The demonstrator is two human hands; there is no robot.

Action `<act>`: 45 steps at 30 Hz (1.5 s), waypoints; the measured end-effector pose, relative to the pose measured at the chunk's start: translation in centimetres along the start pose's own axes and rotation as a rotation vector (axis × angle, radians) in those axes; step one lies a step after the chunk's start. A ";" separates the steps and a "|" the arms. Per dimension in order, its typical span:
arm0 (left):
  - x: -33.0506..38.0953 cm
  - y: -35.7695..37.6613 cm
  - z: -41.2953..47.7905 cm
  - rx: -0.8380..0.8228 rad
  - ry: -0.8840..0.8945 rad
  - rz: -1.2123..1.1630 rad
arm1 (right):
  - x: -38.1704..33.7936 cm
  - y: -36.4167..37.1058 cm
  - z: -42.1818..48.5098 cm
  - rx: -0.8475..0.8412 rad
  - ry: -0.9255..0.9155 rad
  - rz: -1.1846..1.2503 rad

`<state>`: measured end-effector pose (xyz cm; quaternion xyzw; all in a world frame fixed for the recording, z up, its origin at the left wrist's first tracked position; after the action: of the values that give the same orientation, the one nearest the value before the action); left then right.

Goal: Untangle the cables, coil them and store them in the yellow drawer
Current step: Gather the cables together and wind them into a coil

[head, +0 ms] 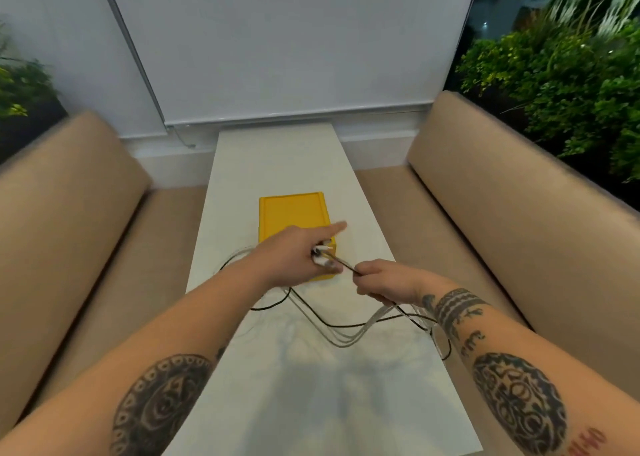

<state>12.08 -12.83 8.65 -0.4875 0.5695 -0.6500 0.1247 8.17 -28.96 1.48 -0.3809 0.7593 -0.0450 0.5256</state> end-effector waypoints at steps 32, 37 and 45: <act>-9.3 -17.4 -7.2 1.130 -0.090 -1.029 | 14.4 0.4 -2.0 0.024 0.243 -0.201; -7.4 -15.5 -5.5 0.866 -0.120 -0.763 | 11.2 0.4 -0.3 -0.037 0.196 -0.281; -1.9 -8.6 -2.1 0.267 -0.194 -0.260 | 4.5 -2.8 0.3 0.124 -0.034 -0.026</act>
<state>14.76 -7.43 15.43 -0.5962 0.3960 -0.6804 0.1575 9.19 -33.69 -0.77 -0.3581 0.7411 -0.0920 0.5604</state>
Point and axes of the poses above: each hand's wrist, its own z-axis towards the middle knuckle, its own y-axis out of the palm, x = y × z, the point moved 7 cm from there along z, towards the middle knuckle, and after that the axes turned 3 degrees about -x, right-handed, at the moved point
